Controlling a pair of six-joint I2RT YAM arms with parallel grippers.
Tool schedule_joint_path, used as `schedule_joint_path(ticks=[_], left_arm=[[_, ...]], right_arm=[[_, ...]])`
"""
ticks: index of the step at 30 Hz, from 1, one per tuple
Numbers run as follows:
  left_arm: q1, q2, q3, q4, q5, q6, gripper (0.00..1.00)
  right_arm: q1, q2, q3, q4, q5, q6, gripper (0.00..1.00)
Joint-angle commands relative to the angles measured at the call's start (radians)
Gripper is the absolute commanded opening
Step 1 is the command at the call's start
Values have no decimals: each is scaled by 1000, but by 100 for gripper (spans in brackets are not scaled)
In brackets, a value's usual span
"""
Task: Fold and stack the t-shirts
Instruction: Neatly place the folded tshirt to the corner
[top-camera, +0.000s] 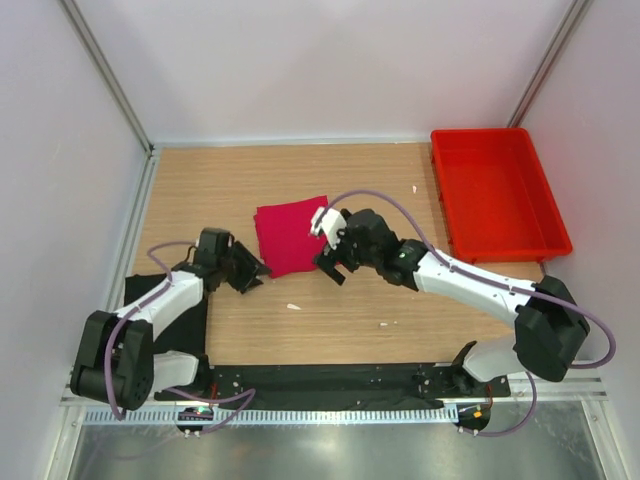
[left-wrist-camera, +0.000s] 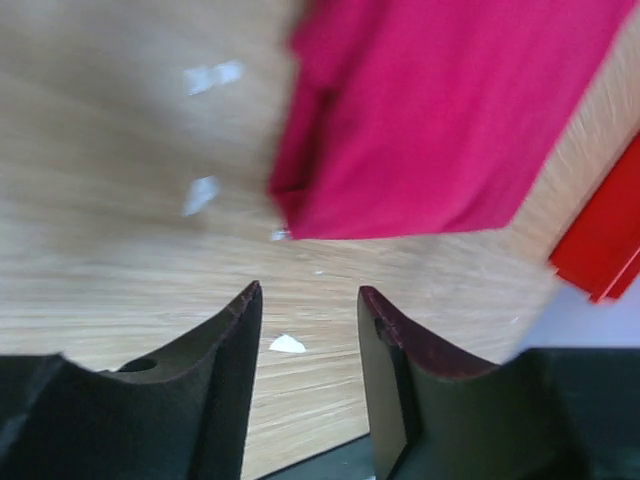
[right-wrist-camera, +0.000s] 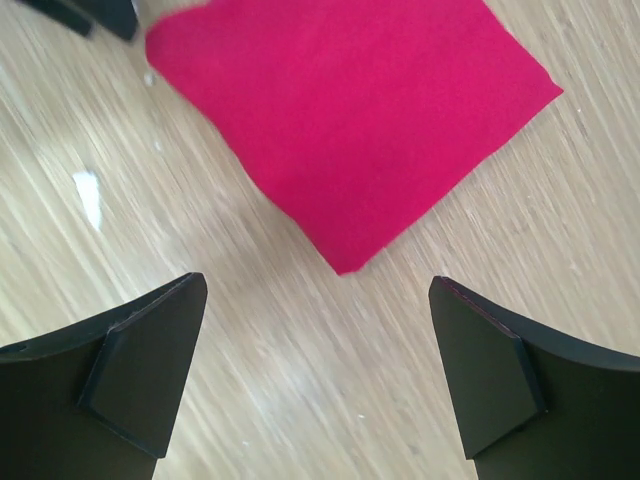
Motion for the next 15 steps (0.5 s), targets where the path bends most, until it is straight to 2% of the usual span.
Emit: schedule_joint_path(ticks=[1, 3, 7, 11, 12, 15], left_arm=[[64, -32, -105, 269, 109, -255, 46], [75, -29, -119, 315, 112, -303, 49], [80, 20, -120, 334, 107, -346, 53], [81, 86, -166, 434, 120, -427, 51], [83, 95, -177, 458, 120, -435, 48], [83, 105, -174, 428, 121, -432, 43]], right_arm=[[11, -68, -81, 143, -4, -310, 100], [45, -85, -142, 168, -23, -430, 100], [79, -53, -144, 191, -39, -457, 100], [110, -36, -195, 270, -85, -550, 100], [113, -28, -224, 328, -110, -587, 100], [128, 35, -238, 398, -163, -648, 100]])
